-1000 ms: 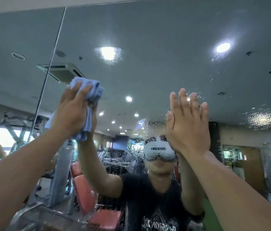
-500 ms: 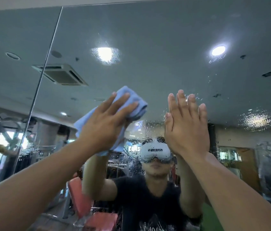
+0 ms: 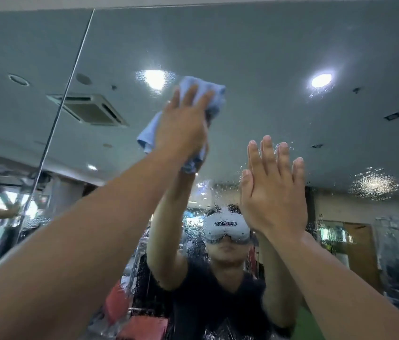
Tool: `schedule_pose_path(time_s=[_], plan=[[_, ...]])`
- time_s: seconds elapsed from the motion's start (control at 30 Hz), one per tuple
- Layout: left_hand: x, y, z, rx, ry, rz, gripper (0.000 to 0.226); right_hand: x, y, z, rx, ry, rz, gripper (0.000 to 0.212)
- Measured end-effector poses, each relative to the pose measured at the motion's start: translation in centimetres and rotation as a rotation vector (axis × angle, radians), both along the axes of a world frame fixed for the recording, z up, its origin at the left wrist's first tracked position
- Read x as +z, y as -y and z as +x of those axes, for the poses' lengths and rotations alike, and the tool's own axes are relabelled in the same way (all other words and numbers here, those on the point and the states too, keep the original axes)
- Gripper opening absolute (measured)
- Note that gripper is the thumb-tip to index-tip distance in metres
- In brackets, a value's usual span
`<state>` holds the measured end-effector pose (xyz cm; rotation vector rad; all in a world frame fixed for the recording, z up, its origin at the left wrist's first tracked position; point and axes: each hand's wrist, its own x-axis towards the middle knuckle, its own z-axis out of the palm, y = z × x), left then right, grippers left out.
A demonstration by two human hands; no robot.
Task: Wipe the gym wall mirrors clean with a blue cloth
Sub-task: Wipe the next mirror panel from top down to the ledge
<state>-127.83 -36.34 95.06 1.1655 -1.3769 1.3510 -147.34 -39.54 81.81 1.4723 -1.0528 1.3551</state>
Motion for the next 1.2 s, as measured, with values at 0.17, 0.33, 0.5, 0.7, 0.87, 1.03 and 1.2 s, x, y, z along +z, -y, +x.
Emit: schedule_pose_path(time_s=[0.17,0.33,0.5,0.7,0.87,1.03,1.2], plan=[[-9.0,0.1,-0.4,-0.115,0.213,0.042,0.055,0.1,-0.1,-0.3,0.018,-0.009,0.034,0.063],[-13.2,-1.4,7.3,-0.126,0.206,-0.089,0.054,0.0,-0.3,-0.2,0.015,-0.008,0.025,0.064],[-6.6,-1.8,10.7,-0.117,-0.177,-0.143,0.055,0.0,-0.3,0.1,-0.009,-0.003,0.017,0.064],[0.7,-0.9,2.2,-0.025,-0.200,-0.127,0.058,0.0,-0.3,-0.1,-0.009,-0.010,0.003,0.064],[-5.7,-0.4,-1.7,-0.109,0.156,-0.171,0.055,0.2,-0.1,-0.2,0.019,-0.018,0.006,0.064],[-14.5,-1.9,5.3,-0.067,0.310,-0.112,0.057,0.0,-0.1,-0.4,0.011,-0.024,0.022,0.064],[-13.2,-3.2,11.4,-0.117,-0.054,-0.090,0.056,0.0,-0.2,-0.2,0.001,-0.009,0.022,0.064]])
